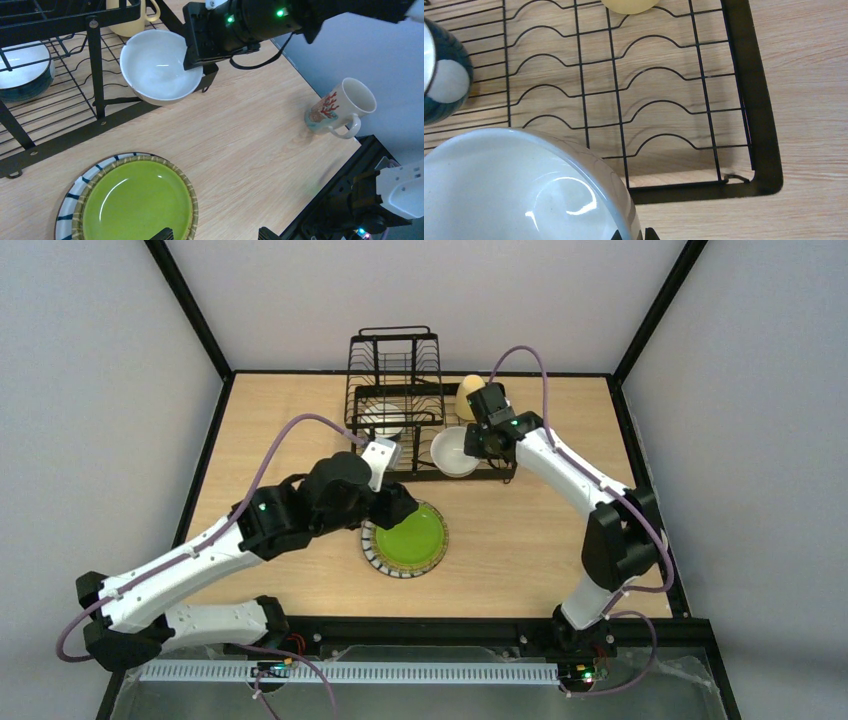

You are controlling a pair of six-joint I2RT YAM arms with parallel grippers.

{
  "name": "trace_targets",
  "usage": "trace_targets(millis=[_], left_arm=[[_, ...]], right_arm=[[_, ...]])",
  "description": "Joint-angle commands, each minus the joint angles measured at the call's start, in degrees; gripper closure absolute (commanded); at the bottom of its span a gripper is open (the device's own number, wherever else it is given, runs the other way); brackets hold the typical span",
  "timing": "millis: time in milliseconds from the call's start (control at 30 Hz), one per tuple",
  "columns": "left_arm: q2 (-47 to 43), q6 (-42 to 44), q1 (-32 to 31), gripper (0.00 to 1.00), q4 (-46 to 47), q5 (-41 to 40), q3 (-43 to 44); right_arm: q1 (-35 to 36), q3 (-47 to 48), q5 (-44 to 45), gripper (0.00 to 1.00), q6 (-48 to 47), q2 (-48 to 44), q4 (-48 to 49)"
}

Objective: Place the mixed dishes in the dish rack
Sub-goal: Place the bowl in the dish rack.

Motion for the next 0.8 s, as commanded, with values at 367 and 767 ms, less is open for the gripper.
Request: trace_targets(millis=[367, 767], left_arm=[[-2.5, -1.2, -0.4, 0.02, -3.0, -0.7, -0.3], [-2.5, -2.3, -0.4, 0.02, -4.2, -2.1, 0.2]], right_arm=[[-2.9, 9.0, 0.6, 1.0, -2.1, 10.1, 7.4], [-3.7, 17.9, -3.3, 1.0, -3.4, 19.5, 7.9]])
